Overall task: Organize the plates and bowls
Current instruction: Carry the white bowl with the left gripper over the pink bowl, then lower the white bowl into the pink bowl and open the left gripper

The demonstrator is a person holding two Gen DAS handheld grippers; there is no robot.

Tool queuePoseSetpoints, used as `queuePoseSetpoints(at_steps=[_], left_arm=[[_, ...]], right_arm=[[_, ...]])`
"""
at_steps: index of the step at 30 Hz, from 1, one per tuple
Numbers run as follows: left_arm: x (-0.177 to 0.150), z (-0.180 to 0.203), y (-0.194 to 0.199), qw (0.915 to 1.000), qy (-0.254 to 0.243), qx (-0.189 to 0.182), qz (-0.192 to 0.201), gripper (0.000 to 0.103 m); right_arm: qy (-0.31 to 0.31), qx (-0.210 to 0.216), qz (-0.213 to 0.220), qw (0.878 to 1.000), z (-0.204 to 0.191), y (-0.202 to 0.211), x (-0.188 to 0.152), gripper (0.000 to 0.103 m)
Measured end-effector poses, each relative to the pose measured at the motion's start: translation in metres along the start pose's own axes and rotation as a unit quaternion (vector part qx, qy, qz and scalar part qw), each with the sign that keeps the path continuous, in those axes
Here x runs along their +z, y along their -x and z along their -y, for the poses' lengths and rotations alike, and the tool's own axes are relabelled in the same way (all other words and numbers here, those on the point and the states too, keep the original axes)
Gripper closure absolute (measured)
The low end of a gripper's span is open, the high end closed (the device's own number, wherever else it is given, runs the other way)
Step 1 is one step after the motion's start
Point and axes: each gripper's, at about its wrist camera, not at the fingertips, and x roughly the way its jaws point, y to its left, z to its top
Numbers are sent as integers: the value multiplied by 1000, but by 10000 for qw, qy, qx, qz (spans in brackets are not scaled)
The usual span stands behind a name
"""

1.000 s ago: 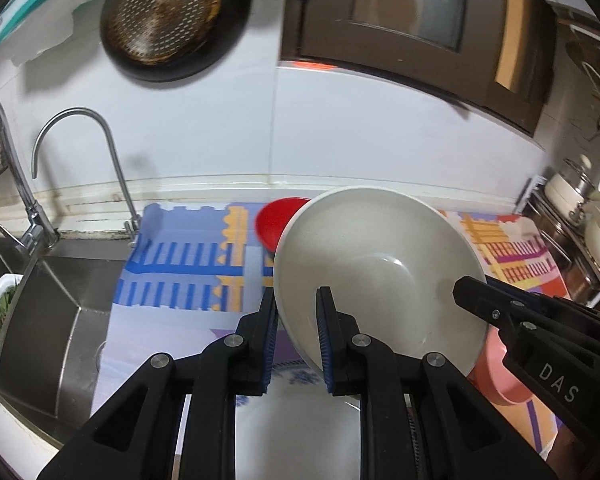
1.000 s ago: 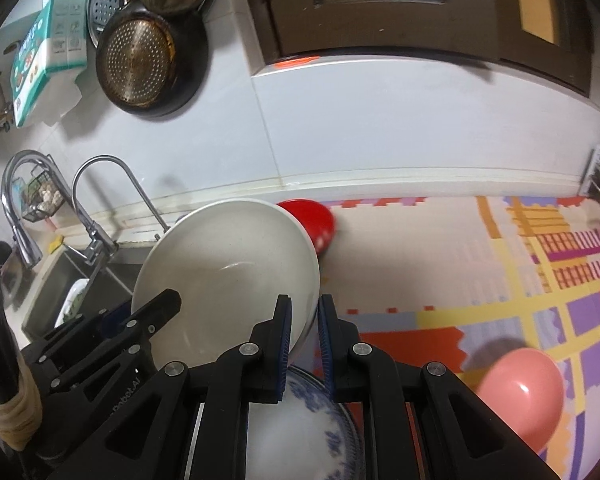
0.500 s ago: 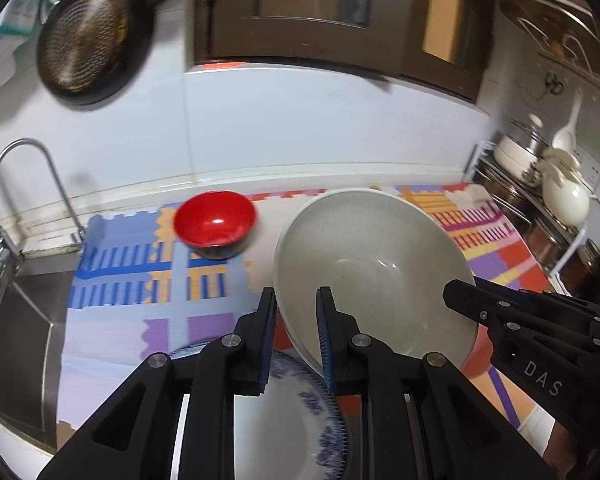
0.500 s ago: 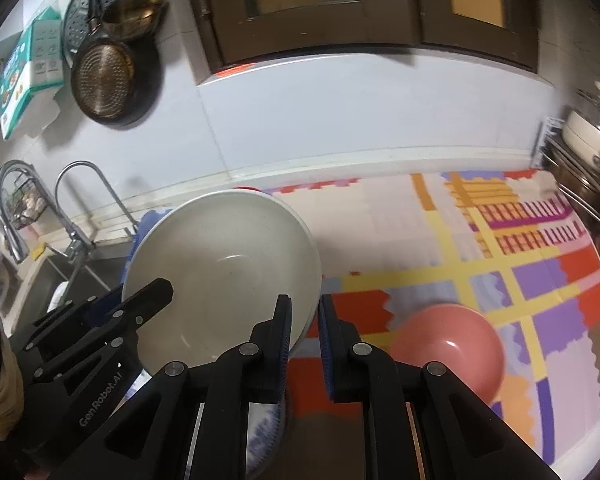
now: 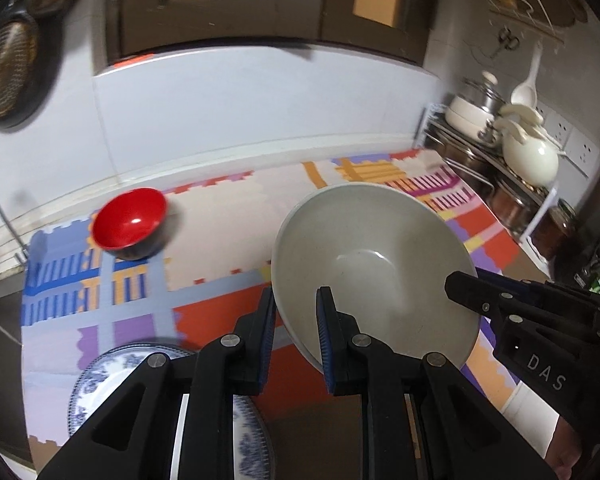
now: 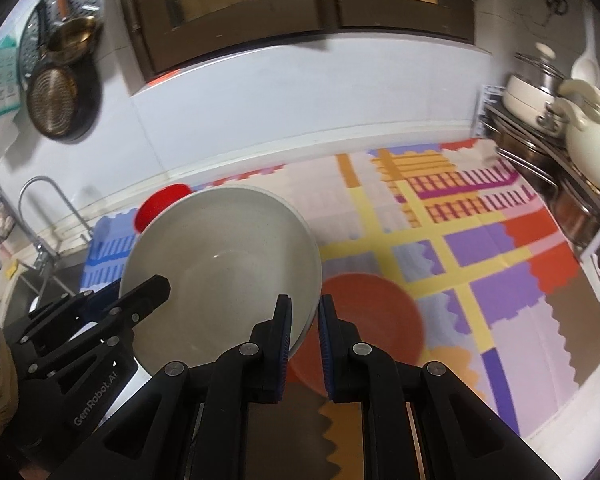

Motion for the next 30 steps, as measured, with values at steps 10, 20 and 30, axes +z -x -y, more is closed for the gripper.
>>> queuePoseSetpoints(at_steps=[10, 20, 30], left_arm=[[-3, 33, -39, 9988, -76, -257, -414, 83], [-11, 51, -71, 9970, -131, -187, -744, 81], [-21, 57, -92, 9952, -125, 21, -968, 78]], right_arm=[[-312, -276, -199, 9989, 45, -11, -6, 88], [-396, -341, -401, 9978, 70, -30, -12, 88], [-372, -244, -632, 9970, 81, -53, -20, 88]])
